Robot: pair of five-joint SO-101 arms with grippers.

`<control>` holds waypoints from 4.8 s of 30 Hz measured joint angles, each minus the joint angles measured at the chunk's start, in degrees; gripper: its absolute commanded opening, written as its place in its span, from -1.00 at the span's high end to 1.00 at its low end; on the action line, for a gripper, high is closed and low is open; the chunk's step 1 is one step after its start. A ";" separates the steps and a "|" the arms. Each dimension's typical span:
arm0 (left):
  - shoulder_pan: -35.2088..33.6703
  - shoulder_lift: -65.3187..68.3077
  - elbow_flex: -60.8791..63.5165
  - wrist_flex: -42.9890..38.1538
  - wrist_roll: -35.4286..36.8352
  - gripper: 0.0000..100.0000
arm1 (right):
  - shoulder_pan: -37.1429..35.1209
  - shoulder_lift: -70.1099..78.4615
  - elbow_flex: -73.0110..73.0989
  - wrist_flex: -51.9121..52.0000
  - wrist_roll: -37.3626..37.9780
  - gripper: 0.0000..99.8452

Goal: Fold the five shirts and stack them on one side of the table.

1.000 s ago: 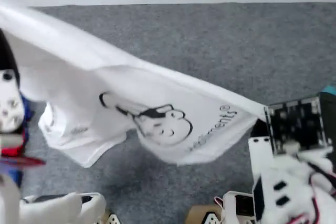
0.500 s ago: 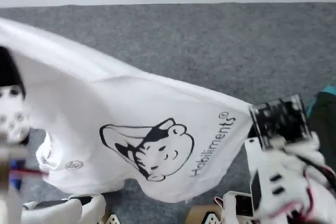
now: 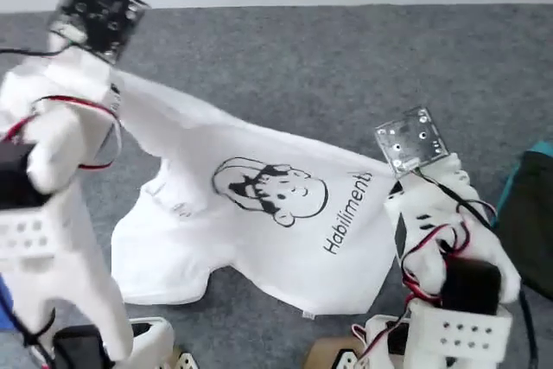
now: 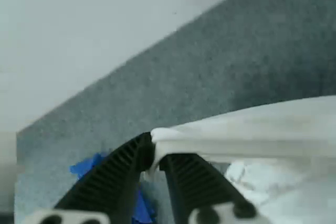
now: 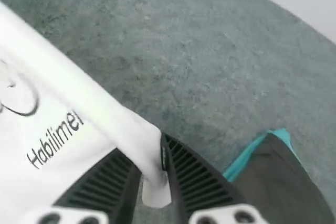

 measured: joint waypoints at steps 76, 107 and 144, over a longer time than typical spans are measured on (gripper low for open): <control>0.44 31.82 6.33 -0.26 -27.69 0.99 | -3.69 72.70 -47.03 13.71 5.63 0.98; -3.16 0.70 51.16 -0.35 -37.54 0.80 | -2.46 64.97 -26.73 16.35 5.71 0.79; 1.58 4.75 44.75 -22.59 -3.52 0.99 | -2.46 69.63 -45.19 16.18 -8.09 0.63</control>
